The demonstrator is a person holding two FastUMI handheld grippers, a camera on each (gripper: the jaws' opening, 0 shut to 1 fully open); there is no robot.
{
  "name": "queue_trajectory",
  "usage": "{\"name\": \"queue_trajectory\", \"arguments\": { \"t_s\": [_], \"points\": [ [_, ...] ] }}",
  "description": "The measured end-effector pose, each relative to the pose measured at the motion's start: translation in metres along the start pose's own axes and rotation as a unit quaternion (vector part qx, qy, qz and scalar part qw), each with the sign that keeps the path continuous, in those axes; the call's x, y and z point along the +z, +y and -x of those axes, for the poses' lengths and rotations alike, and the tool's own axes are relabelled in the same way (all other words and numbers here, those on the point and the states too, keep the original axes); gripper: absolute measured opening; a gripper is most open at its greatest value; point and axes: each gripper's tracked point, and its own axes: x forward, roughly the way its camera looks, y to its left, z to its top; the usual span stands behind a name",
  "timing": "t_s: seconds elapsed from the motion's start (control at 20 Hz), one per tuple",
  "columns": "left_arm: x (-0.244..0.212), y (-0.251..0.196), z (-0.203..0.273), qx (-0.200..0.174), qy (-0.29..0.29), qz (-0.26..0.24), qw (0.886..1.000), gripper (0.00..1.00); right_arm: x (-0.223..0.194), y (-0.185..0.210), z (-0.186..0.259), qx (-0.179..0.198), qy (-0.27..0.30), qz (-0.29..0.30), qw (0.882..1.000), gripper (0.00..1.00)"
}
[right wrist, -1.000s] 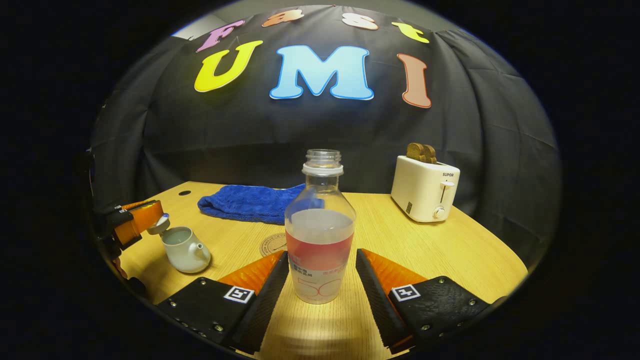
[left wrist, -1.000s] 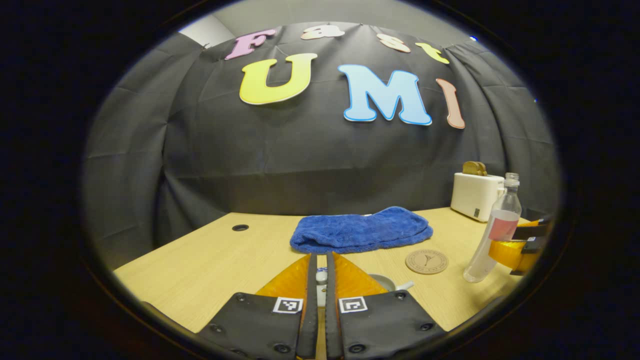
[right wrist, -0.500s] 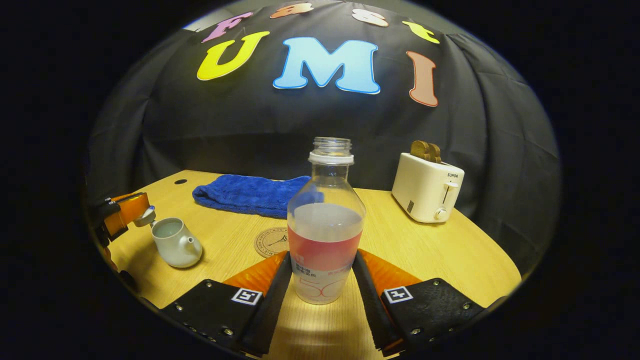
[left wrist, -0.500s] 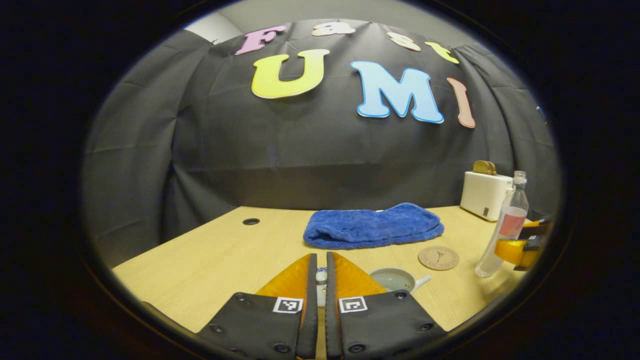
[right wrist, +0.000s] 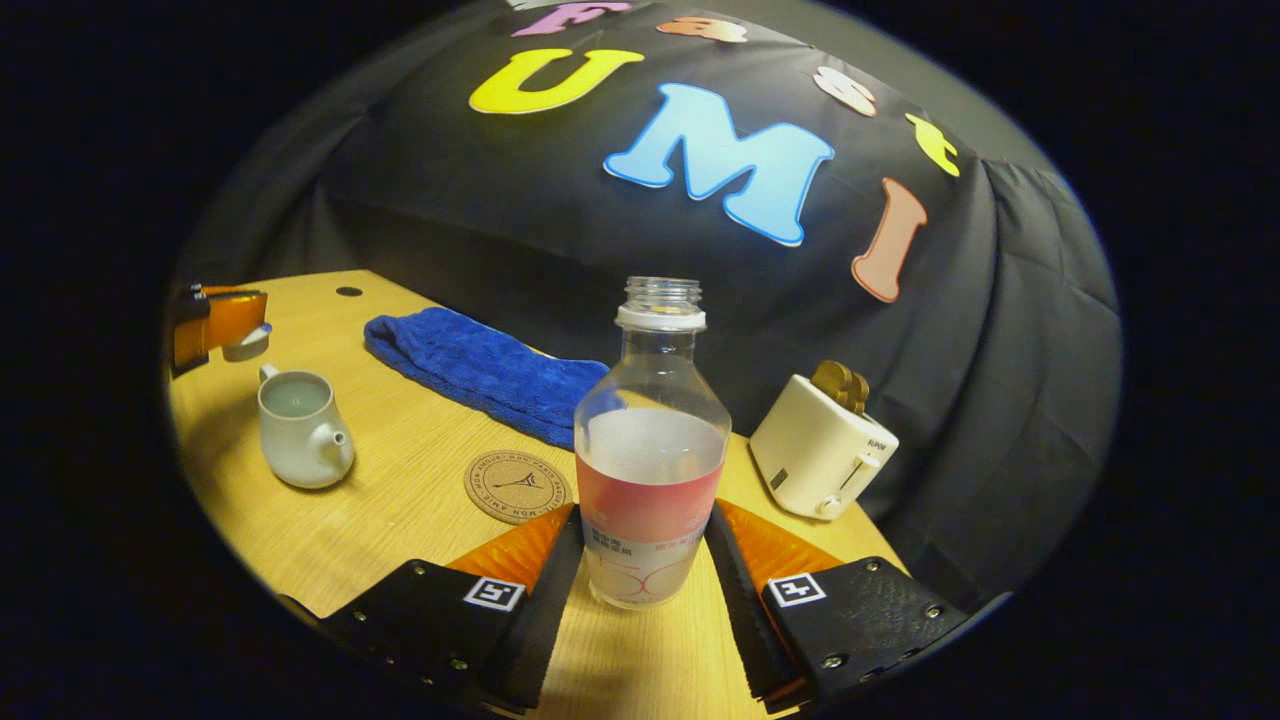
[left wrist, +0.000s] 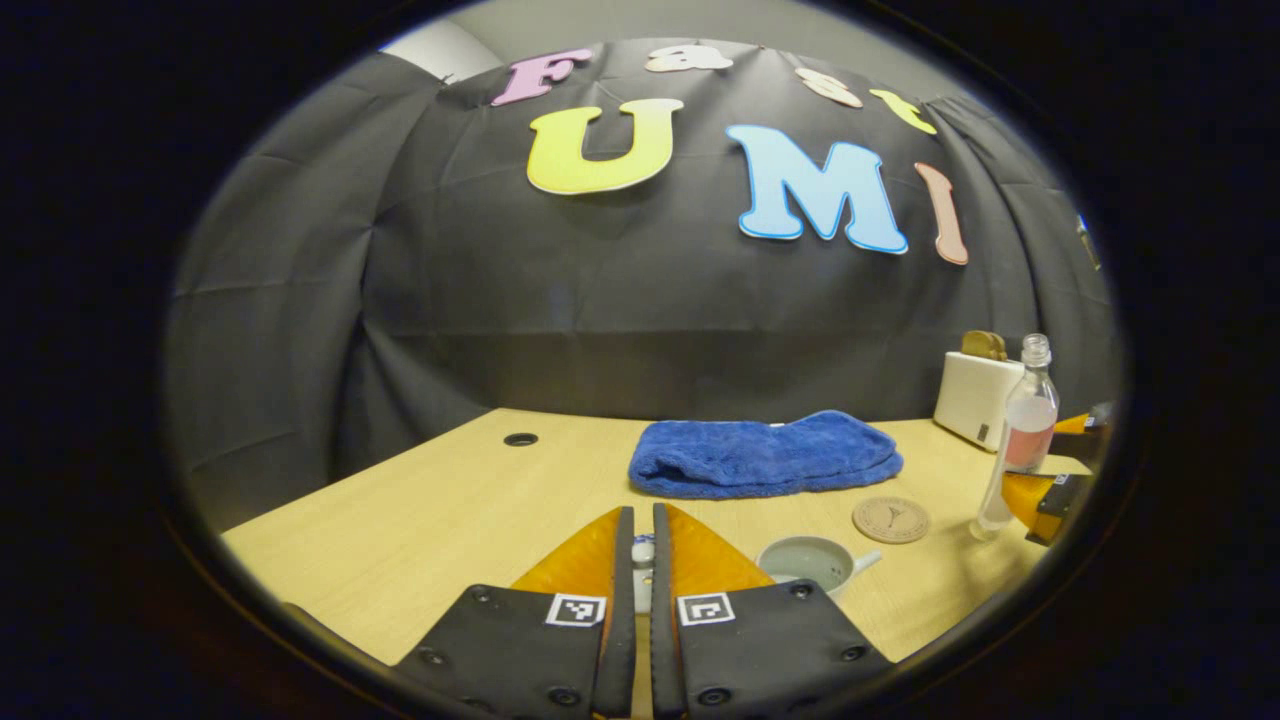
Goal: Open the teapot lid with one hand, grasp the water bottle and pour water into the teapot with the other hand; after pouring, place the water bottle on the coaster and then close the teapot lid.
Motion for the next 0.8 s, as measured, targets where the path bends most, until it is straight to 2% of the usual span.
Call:
{"name": "queue_trajectory", "arguments": {
  "t_s": [0.25,0.5,0.6,0.8],
  "points": [
    [0.004,0.015,0.002,0.014,-0.003,0.007,1.0,0.13,0.009,0.01,-0.007,0.0,-0.008,0.094,0.996,0.73],
    [0.007,0.026,0.002,0.024,-0.004,0.006,1.0,0.13,0.021,0.019,-0.015,-0.016,-0.029,0.204,0.978,0.73],
    [0.008,0.03,0.002,0.026,-0.003,0.009,1.0,0.12,0.029,0.026,-0.017,-0.022,-0.043,0.247,0.968,0.73],
    [0.006,0.035,0.003,0.033,-0.002,0.013,0.999,0.13,0.05,0.034,-0.019,-0.042,-0.082,0.334,0.938,0.73]
  ]
}}
